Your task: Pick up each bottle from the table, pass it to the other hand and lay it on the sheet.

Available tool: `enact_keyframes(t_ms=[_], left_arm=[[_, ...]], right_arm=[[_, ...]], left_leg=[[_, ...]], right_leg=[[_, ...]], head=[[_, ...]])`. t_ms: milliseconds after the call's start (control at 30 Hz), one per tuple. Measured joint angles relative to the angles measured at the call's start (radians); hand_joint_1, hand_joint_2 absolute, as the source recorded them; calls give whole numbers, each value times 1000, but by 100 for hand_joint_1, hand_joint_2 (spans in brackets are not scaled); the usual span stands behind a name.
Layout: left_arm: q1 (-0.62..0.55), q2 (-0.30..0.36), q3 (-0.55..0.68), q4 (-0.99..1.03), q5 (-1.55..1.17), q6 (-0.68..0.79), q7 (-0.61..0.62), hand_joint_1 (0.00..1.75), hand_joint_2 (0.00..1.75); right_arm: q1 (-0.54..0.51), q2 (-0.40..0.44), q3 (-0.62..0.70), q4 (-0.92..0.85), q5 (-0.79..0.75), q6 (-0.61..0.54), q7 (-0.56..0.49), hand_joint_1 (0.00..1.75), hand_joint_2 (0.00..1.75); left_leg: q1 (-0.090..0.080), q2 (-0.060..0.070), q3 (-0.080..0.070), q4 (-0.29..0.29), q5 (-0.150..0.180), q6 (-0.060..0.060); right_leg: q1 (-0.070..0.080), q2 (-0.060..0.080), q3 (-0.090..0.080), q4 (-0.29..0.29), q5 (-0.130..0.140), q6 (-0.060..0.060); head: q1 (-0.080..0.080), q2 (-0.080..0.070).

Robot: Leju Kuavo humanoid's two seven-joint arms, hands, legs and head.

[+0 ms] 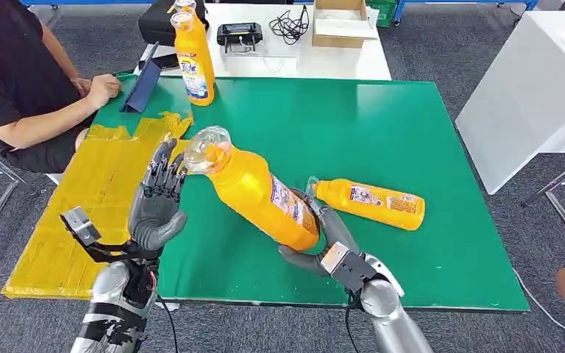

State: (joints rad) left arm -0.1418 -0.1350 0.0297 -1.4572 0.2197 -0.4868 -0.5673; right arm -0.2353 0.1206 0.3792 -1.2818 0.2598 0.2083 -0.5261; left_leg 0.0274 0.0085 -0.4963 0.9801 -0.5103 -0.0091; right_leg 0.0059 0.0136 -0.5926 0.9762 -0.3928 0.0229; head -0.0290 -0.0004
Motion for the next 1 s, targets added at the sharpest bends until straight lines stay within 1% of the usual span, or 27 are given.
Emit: enact_keyframes(t_ms=[133, 333, 500, 733, 1000], left_arm=[[1, 0, -8, -7, -20, 9, -2, 0, 175], [2, -2, -42, -11, -37, 15, -5, 0, 175], [15, -6, -77, -37, -73, 20, -19, 0, 175], [47, -6, -117, -66, -73, 19, -33, 0, 175], [73, -6, -132, -82, -74, 17, -46, 0, 175]], right_arm=[[-13, 3, 21, 7, 1, 0, 3, 175, 175], [-62, 34, 85, 38, 33, -15, 33, 175, 175], [-97, 43, 125, 99, 55, -53, 45, 175, 175], [-102, 40, 140, 174, 61, -82, 38, 175, 175], [-98, 29, 140, 190, 62, -84, 37, 175, 175]], left_leg=[[0, 0, 0, 0, 0, 0], [0, 0, 0, 0, 0, 0], [0, 0, 0, 0, 0, 0], [0, 0, 0, 0, 0, 0], [0, 0, 0, 0, 0, 0]], right_leg=[[0, 0, 0, 0, 0, 0], [0, 0, 0, 0, 0, 0], [0, 0, 0, 0, 0, 0], [0, 0, 0, 0, 0, 0], [0, 0, 0, 0, 0, 0]], head=[[0, 0], [0, 0], [0, 0], [0, 0], [0, 0]])
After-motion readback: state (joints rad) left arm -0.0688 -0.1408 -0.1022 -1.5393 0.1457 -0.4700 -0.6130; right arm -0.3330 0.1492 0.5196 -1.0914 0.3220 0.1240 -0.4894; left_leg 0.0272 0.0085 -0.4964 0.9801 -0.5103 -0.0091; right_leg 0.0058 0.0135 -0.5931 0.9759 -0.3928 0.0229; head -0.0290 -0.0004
